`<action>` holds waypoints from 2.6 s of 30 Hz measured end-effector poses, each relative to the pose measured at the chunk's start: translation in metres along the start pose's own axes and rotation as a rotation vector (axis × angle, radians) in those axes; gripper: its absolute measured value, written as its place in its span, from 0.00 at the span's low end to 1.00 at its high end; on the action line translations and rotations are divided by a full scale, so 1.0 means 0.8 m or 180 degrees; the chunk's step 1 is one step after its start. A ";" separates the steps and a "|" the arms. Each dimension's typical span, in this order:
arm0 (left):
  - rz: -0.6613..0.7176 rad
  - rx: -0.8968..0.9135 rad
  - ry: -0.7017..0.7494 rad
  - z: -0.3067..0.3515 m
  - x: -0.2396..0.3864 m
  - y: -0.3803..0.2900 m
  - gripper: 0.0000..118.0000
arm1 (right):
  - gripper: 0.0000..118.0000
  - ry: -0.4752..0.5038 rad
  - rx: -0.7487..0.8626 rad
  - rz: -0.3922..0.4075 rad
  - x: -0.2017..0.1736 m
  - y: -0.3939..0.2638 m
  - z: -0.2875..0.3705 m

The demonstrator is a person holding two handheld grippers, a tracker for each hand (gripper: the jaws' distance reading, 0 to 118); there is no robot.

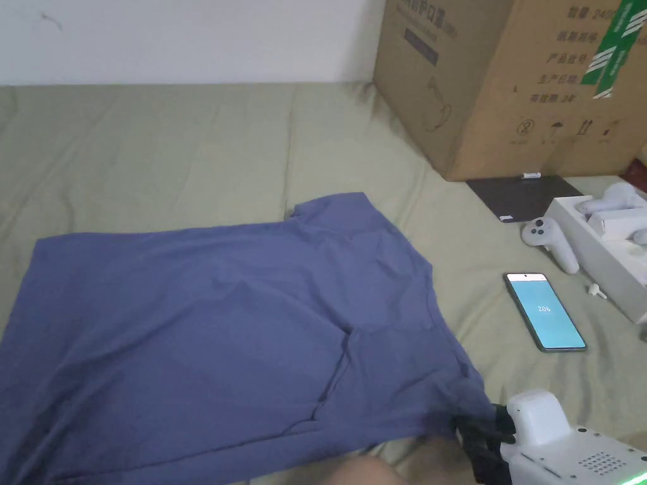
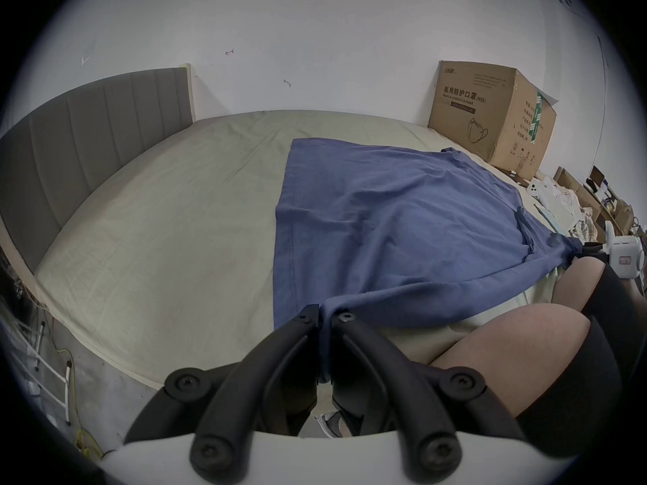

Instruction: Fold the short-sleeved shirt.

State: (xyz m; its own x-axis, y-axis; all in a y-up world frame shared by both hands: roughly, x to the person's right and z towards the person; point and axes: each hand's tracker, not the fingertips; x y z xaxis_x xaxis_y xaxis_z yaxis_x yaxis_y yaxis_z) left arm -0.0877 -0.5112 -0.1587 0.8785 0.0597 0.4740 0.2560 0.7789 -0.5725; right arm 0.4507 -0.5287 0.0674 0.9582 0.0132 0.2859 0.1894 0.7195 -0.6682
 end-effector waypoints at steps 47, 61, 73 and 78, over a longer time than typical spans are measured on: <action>0.0014 0.0168 0.0005 0.000 0.000 0.095 0.00 | 0.00 -0.0351 0.0433 0.0314 -0.055 0.107 0.055; -0.0023 -0.0689 0.0356 -0.162 -0.014 0.101 0.46 | 0.00 -0.0281 0.0179 0.0259 -0.059 0.083 0.033; 0.0053 -0.0375 0.0200 -0.117 0.004 0.107 0.05 | 0.56 -0.0280 0.0215 0.0221 -0.014 0.099 -0.020; -0.0002 -0.0368 0.0138 -0.109 0.005 0.120 0.05 | 0.88 -0.0019 -0.0196 0.0141 0.025 0.097 -0.076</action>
State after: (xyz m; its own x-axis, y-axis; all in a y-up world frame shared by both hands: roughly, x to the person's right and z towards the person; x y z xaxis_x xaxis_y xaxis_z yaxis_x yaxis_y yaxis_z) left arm -0.0245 -0.4908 -0.2700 0.8943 0.0303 0.4465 0.2991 0.7016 -0.6468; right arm 0.4977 -0.5146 -0.0207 0.9646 0.0484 0.2592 0.1599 0.6741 -0.7211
